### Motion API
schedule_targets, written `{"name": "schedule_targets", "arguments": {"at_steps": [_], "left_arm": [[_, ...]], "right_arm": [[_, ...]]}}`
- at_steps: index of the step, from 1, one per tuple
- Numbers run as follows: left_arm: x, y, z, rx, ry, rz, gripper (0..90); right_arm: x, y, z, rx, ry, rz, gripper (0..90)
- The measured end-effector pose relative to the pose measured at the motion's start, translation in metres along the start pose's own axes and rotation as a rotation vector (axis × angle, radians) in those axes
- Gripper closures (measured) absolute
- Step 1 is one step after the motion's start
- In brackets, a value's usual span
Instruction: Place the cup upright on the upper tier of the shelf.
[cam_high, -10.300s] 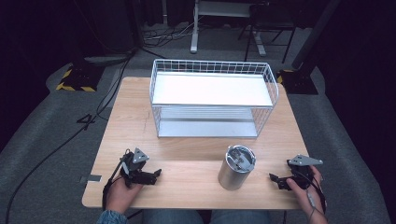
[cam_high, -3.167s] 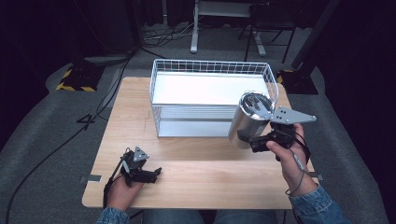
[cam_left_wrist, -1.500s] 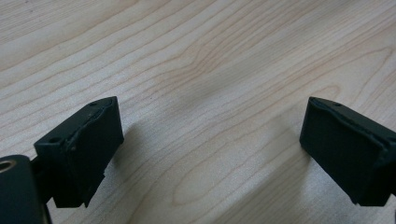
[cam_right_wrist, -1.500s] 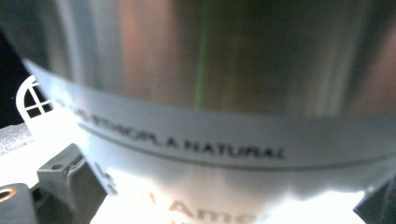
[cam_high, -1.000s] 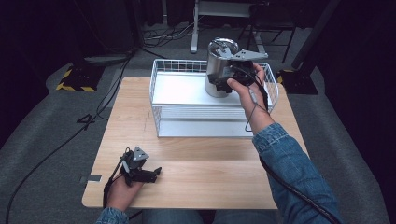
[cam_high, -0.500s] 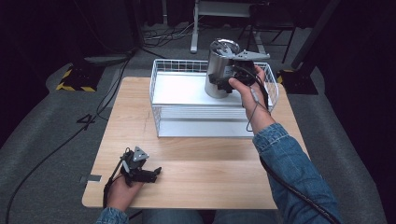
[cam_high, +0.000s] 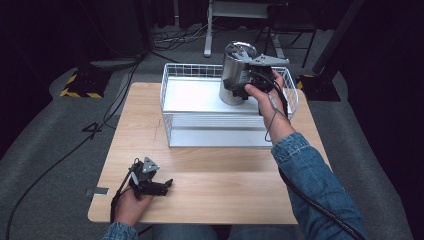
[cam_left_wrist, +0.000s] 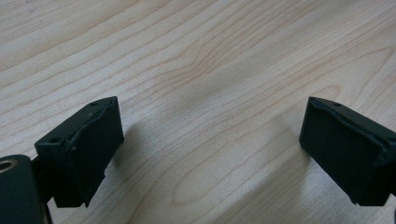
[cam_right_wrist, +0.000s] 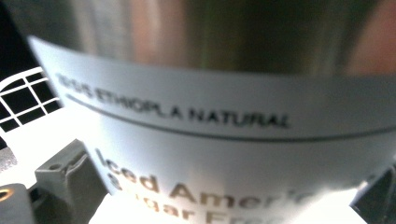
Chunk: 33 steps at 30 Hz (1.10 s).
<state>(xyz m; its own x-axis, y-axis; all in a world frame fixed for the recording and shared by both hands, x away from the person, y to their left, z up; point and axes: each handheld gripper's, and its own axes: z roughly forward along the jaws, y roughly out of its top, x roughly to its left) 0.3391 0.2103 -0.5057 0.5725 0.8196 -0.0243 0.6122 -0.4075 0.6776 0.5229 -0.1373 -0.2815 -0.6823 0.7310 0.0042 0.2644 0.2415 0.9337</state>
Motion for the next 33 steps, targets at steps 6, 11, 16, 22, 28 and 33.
{"name": "schedule_targets", "arguments": {"at_steps": [6, 11, 16, 22, 28, 33], "left_arm": [[0.000, 0.000, 0.000, 0.000, 0.000, 0.000, 6.7], [0.000, 0.000, 0.000, 0.001, 0.000, 0.002, 6.7], [0.000, 0.000, 0.000, 0.002, 0.000, 0.002, 6.7], [0.000, 0.000, 0.000, 0.002, 0.000, 0.003, 6.7], [0.000, 0.000, -0.001, 0.001, 0.003, 0.000, 6.7], [0.000, -0.001, -0.001, 0.002, 0.003, -0.001, 6.7]], "right_arm": [[0.002, 0.004, -0.003, 0.000, -0.016, -0.014, 2.0], [0.003, 0.006, -0.009, -0.001, -0.024, -0.024, 2.0], [0.003, 0.008, -0.021, -0.004, -0.025, -0.037, 0.8], [0.002, 0.011, -0.036, -0.019, -0.017, -0.038, 0.8], [0.009, 0.010, -0.060, -0.029, 0.008, -0.071, 0.7], [0.014, 0.005, -0.080, -0.033, 0.034, -0.085, 0.8]]}}
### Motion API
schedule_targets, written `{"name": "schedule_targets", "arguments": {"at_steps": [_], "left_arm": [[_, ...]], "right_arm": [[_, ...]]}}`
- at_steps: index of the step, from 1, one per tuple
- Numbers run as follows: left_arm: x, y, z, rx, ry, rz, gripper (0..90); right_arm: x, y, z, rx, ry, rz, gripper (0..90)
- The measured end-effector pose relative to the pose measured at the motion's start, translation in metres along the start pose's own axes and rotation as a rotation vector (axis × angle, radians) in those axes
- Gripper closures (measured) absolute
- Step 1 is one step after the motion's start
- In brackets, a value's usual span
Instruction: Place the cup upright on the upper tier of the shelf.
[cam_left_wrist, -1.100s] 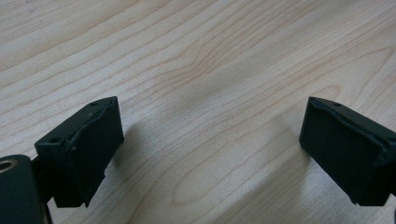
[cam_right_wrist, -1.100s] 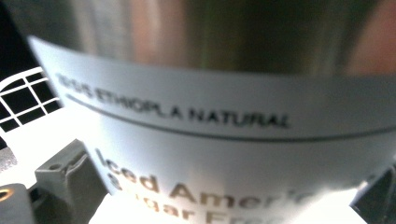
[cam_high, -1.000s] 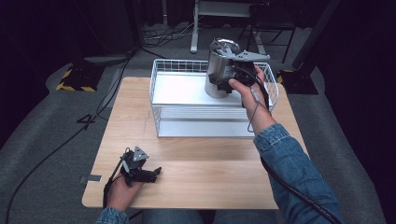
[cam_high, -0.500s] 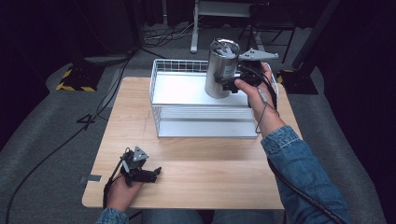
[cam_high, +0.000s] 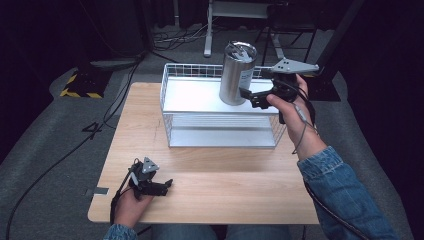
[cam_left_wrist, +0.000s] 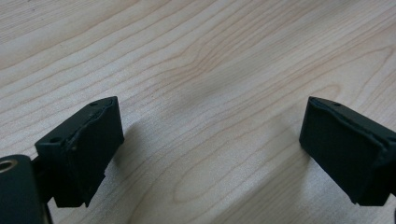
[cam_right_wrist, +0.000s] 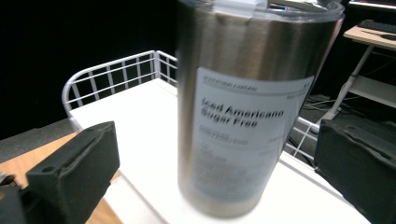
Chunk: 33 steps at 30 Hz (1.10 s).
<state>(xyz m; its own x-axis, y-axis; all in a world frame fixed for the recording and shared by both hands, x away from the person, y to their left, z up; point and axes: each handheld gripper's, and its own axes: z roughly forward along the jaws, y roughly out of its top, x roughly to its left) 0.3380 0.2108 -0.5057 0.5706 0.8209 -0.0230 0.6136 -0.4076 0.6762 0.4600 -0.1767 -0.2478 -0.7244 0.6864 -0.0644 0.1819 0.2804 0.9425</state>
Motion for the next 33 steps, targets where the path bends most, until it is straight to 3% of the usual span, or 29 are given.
{"name": "schedule_targets", "arguments": {"at_steps": [20, 27, 33], "left_arm": [[0.000, 0.000, 0.000, 0.000, 0.000, 0.000, 6.7], [0.000, 0.000, 0.000, -0.001, 0.001, -0.006, 6.7], [0.000, 0.000, 0.000, -0.001, 0.001, -0.005, 6.7]], "right_arm": [[0.027, -0.028, -0.068, 0.005, 0.075, -0.043, 1.6], [0.027, -0.040, -0.084, 0.016, 0.069, -0.036, 1.5], [0.022, -0.060, -0.095, 0.057, 0.050, -0.026, 1.5]]}}
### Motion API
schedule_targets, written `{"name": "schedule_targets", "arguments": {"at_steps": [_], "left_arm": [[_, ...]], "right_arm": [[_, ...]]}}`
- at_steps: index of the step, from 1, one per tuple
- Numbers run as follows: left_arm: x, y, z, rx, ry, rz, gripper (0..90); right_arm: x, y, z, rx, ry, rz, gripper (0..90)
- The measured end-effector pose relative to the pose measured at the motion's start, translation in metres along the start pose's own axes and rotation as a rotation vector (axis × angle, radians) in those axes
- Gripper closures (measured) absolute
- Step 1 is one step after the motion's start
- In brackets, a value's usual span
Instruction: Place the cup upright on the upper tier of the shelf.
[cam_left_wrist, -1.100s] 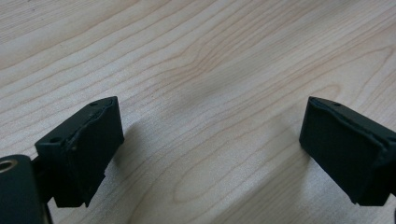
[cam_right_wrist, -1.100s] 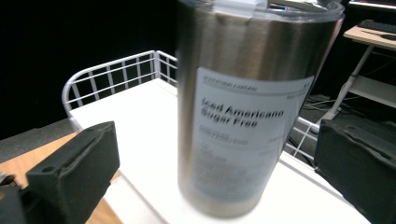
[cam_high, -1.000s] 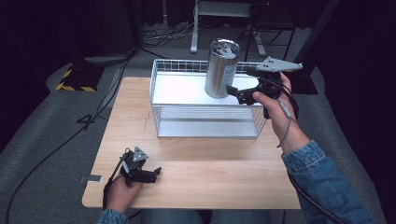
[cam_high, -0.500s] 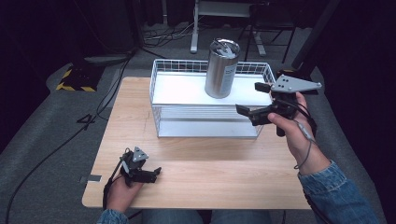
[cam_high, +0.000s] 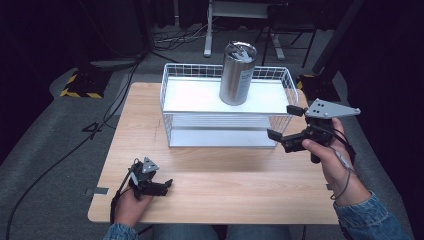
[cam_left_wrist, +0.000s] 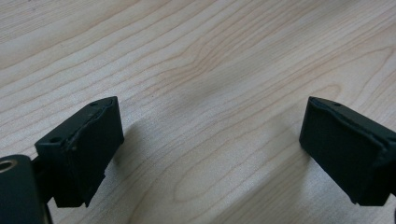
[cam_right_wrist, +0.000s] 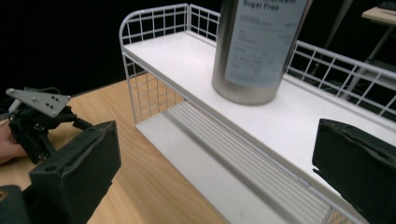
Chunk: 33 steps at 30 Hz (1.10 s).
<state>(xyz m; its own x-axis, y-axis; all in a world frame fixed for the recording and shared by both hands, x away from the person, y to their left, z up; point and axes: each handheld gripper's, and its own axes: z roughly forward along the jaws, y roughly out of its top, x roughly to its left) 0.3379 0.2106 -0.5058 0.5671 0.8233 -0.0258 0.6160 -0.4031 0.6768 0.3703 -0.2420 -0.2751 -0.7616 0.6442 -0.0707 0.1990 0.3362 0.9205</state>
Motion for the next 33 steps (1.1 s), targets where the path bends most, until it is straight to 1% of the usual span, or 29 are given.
{"name": "schedule_targets", "arguments": {"at_steps": [4, 12, 17, 18, 19, 21, 22, 23, 25, 27, 28, 29, 30, 31, 33], "left_arm": [[0.000, 0.000, 0.000, 0.001, 0.000, 0.004, 6.7], [0.000, 0.000, 0.000, 0.000, 0.000, 0.001, 6.7], [0.000, 0.000, 0.000, 0.001, 0.000, 0.005, 6.7], [0.000, 0.000, 0.000, 0.001, 0.000, 0.005, 6.7], [0.000, 0.000, 0.000, 0.001, 0.000, 0.005, 6.7], [0.000, 0.000, 0.000, 0.001, 0.001, 0.003, 6.7], [0.000, 0.000, 0.000, 0.001, 0.001, 0.003, 6.7], [0.000, 0.000, 0.000, 0.000, 0.000, 0.004, 6.7], [0.000, 0.000, 0.000, 0.001, 0.000, 0.005, 6.7], [0.000, 0.000, 0.000, 0.001, 0.000, 0.005, 6.7], [0.000, 0.000, 0.000, 0.000, 0.000, 0.001, 6.7], [0.000, 0.000, 0.000, 0.000, 0.000, 0.001, 6.7], [0.000, 0.000, 0.000, 0.000, 0.000, 0.001, 6.7], [0.000, 0.000, 0.000, 0.001, 0.001, 0.005, 6.7], [0.000, 0.000, 0.000, 0.001, 0.001, 0.005, 6.7]], "right_arm": [[-0.003, -0.017, -0.002, 0.013, -0.005, 0.019, 1.5], [-0.009, -0.052, -0.005, 0.062, -0.012, 0.085, 1.6], [-0.013, -0.077, -0.005, 0.102, -0.024, 0.125, 2.9], [-0.013, -0.077, -0.005, 0.102, -0.024, 0.125, 2.9], [-0.015, -0.087, -0.005, 0.118, -0.030, 0.140, 3.2], [-0.015, -0.095, -0.005, 0.133, -0.035, 0.154, 3.3], [-0.015, -0.095, -0.005, 0.133, -0.035, 0.154, 3.3], [-0.016, -0.105, -0.004, 0.149, -0.037, 0.169, 3.6], [-0.017, -0.114, -0.003, 0.164, -0.039, 0.185, 3.8], [-0.016, -0.121, -0.002, 0.184, -0.046, 0.190, 4.0], [-0.017, -0.126, -0.001, 0.196, -0.052, 0.184, 4.2], [-0.017, -0.126, -0.001, 0.196, -0.052, 0.184, 4.2], [-0.016, -0.130, -0.001, 0.207, -0.056, 0.190, 4.3], [-0.016, -0.140, 0.000, 0.219, -0.053, 0.212, 4.7], [-0.016, -0.143, 0.000, 0.221, -0.051, 0.221, 5.1]]}}
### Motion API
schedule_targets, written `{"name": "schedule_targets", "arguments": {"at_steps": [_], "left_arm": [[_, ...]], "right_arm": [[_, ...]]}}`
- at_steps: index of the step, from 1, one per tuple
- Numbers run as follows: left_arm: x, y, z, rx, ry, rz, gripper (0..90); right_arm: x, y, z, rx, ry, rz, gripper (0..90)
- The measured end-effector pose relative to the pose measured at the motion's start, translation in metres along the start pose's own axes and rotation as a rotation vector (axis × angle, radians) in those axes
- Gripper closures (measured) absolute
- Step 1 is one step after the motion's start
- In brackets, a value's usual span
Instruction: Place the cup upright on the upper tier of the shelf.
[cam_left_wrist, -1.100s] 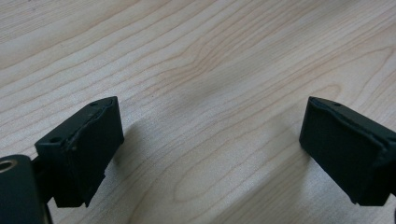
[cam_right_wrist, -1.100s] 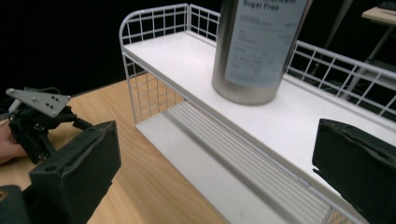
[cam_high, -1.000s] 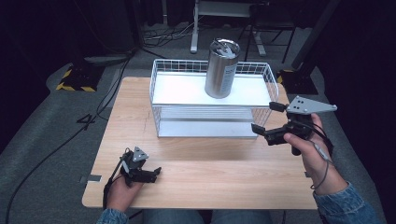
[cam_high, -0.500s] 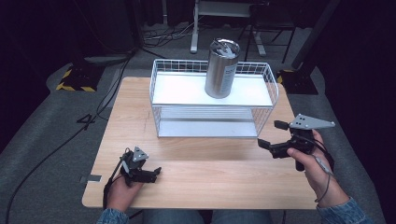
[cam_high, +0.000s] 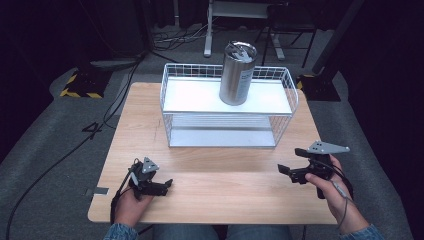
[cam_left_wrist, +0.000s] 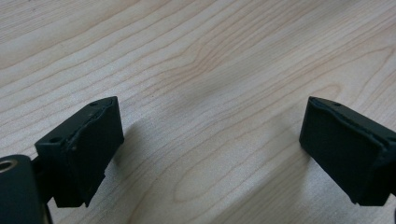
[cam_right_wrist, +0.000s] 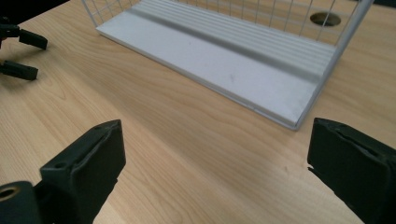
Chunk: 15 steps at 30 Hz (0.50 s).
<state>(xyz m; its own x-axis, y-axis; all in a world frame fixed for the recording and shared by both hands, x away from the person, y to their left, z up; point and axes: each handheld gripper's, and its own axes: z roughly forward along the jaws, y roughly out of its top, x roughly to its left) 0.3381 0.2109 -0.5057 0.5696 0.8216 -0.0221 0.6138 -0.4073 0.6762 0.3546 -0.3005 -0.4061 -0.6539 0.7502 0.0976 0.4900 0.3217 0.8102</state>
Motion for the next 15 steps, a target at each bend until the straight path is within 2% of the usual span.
{"name": "schedule_targets", "arguments": {"at_steps": [2, 6, 12, 15], "left_arm": [[0.000, 0.000, 0.000, -0.001, 0.000, -0.003, 6.7], [0.000, 0.000, 0.000, -0.002, -0.001, -0.006, 6.7], [0.000, 0.000, 0.000, 0.000, -0.001, -0.001, 6.7], [0.000, 0.000, 0.000, 0.000, 0.000, 0.000, 6.7]], "right_arm": [[-0.003, -0.012, 0.005, 0.009, 0.007, 0.040, 6.5], [-0.005, -0.026, 0.011, 0.028, 0.005, 0.060, 6.6], [-0.006, -0.049, 0.023, 0.044, -0.041, 0.021, 6.7], [-0.008, -0.060, 0.028, 0.043, -0.048, 0.034, 7.0]]}}
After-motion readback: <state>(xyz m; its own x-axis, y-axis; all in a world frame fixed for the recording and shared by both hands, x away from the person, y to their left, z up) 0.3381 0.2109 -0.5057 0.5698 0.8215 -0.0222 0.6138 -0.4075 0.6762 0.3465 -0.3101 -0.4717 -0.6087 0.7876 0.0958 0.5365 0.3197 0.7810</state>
